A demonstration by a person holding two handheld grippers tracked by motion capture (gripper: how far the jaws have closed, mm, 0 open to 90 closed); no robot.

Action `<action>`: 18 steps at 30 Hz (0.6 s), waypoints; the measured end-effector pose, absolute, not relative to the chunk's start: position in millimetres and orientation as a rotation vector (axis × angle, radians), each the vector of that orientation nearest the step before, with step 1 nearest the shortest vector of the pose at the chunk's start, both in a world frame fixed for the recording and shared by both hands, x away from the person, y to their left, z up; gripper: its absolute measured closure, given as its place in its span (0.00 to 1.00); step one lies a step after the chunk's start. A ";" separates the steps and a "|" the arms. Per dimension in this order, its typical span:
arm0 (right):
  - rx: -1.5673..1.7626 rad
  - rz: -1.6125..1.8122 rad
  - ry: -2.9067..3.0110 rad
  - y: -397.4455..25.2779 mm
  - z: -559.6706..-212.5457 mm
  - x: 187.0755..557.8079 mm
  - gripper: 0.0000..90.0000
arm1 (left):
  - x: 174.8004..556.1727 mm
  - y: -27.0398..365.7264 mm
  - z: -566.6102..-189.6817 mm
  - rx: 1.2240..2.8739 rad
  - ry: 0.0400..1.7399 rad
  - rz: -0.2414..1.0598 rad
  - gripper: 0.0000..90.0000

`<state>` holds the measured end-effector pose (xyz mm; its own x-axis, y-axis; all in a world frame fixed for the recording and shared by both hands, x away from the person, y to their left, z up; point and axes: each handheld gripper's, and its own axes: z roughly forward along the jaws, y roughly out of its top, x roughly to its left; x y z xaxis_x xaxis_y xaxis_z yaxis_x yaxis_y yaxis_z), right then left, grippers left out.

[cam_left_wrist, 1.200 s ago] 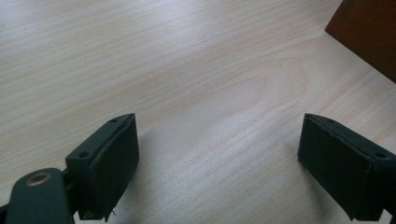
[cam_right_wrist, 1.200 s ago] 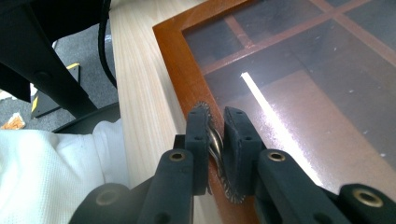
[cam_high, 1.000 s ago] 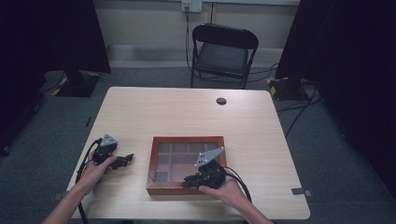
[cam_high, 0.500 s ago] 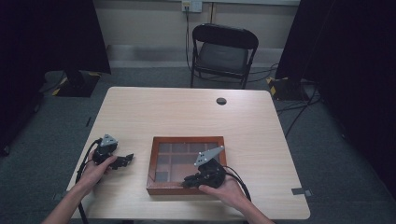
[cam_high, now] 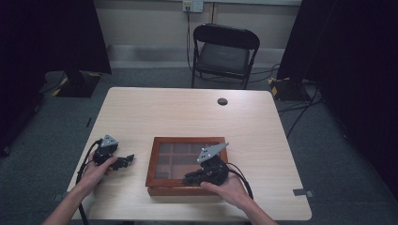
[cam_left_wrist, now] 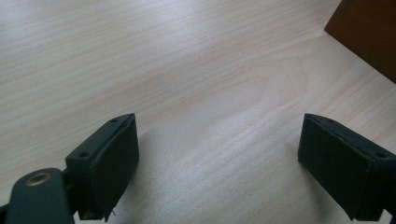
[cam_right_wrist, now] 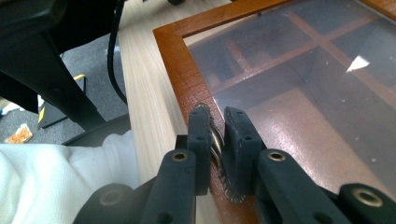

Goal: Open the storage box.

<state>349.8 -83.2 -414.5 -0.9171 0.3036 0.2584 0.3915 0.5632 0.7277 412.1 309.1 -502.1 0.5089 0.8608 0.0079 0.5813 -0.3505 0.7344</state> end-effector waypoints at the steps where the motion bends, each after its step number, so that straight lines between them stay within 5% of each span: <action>1: -0.600 -1.298 -2.679 -83.2 -412.7 349.8 0.90 | 412.1 309.0 -502.1 2.065 1.176 0.523 0.13; 18: -0.614 -1.344 -2.660 -85.3 -393.2 354.8 0.91 | 412.1 309.0 -502.0 2.066 1.176 0.524 0.13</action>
